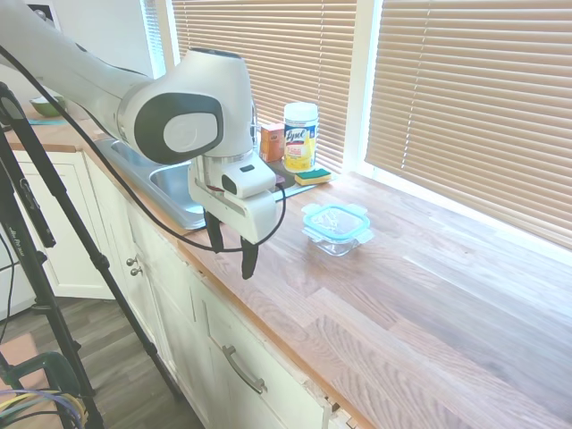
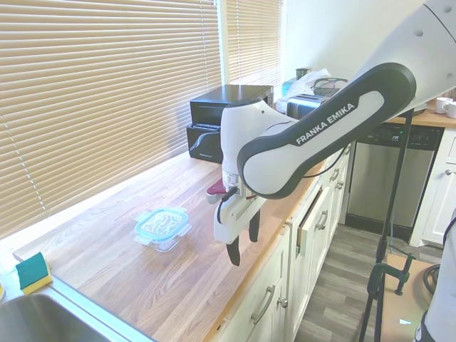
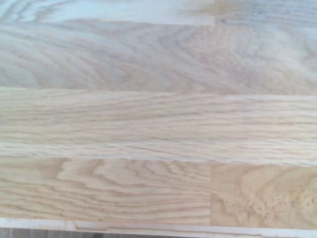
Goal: Uncover the lid of the food container
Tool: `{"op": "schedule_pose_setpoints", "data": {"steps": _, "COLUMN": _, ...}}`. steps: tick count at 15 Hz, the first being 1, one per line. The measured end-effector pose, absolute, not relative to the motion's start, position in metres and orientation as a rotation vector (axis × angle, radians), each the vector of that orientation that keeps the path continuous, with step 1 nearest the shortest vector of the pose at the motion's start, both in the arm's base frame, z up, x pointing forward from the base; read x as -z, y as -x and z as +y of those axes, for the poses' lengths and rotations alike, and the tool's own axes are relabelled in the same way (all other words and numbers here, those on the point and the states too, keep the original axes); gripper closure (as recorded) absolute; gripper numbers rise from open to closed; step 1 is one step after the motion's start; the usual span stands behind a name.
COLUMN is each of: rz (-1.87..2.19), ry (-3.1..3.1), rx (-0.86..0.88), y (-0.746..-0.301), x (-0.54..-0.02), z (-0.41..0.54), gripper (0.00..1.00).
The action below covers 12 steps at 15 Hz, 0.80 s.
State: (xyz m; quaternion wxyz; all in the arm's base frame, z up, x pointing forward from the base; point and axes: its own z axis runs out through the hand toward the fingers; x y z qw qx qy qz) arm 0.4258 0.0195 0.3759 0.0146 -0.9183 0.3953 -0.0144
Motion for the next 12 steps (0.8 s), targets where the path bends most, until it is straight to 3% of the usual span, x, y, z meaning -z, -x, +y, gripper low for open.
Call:
{"op": "schedule_pose_setpoints", "data": {"steps": 6, "rz": 1.34, "ry": 2.742, "rx": 0.069, "y": -0.435, "x": -0.387, "z": 0.003, "gripper": 0.0}}
{"op": "schedule_pose_setpoints", "data": {"steps": 12, "rz": 1.299, "ry": 2.481, "rx": 0.035, "y": -0.486, "x": -0.409, "z": -0.058, "gripper": 0.0}}
